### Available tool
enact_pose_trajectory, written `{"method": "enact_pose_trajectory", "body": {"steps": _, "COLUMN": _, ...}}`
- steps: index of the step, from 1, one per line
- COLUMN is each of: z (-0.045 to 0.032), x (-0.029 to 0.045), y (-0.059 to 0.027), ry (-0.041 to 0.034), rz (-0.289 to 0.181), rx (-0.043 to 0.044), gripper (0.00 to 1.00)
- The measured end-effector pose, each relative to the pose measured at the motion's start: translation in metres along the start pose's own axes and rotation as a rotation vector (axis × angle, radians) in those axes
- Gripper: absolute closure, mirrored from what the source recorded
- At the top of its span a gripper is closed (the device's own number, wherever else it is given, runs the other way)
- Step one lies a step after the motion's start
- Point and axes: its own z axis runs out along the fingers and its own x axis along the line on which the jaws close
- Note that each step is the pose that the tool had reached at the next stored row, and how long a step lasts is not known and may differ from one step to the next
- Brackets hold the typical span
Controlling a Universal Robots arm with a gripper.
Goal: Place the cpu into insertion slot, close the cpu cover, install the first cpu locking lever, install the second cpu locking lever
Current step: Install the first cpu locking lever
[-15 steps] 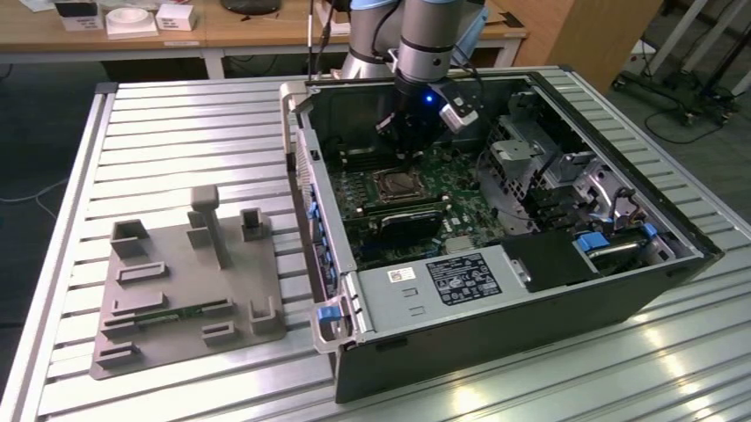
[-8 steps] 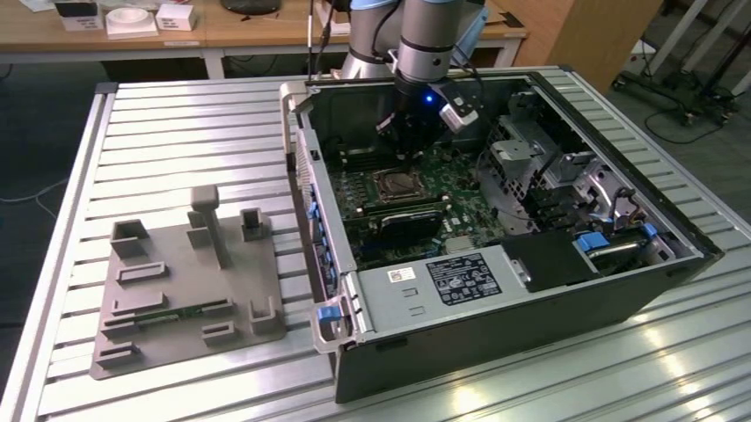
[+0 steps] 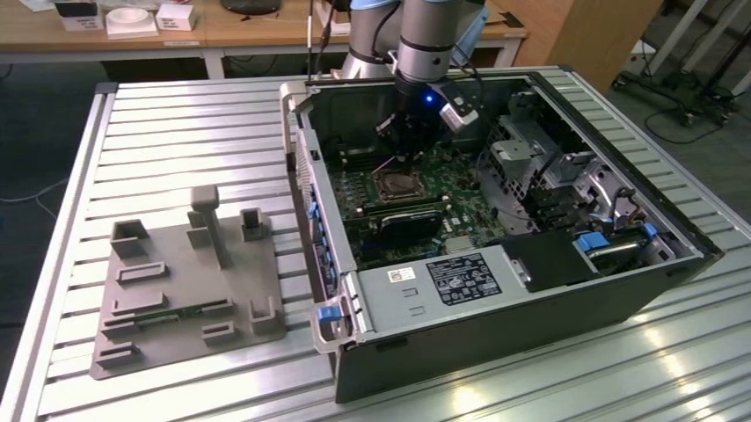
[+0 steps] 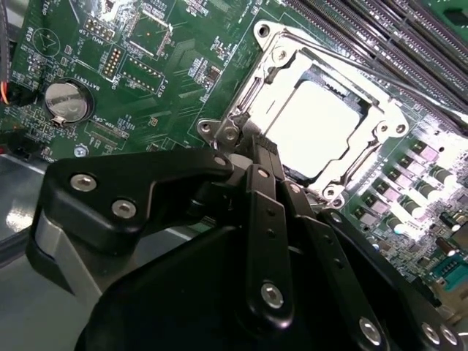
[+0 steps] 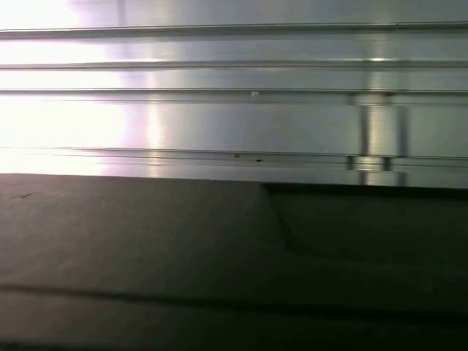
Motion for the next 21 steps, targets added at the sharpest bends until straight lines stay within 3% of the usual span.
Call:
{"method": "enact_pose_trajectory", "body": {"steps": 6, "z": -0.0053, "x": 0.0, "y": -0.0004, "ry": -0.0001, "rz": 0.0, "rx": 0.0003, "gripper": 0.9}}
{"method": "enact_pose_trajectory", "body": {"steps": 14, "z": -0.0067, "x": 0.0027, "y": -0.0059, "ry": 0.0, "rz": 0.0, "rx": -0.0014, "gripper": 0.9}}
{"method": "enact_pose_trajectory", "body": {"steps": 21, "z": -0.0101, "x": 0.03, "y": -0.0054, "ry": -0.004, "rz": 0.001, "rx": -0.0027, "gripper": 0.9}}
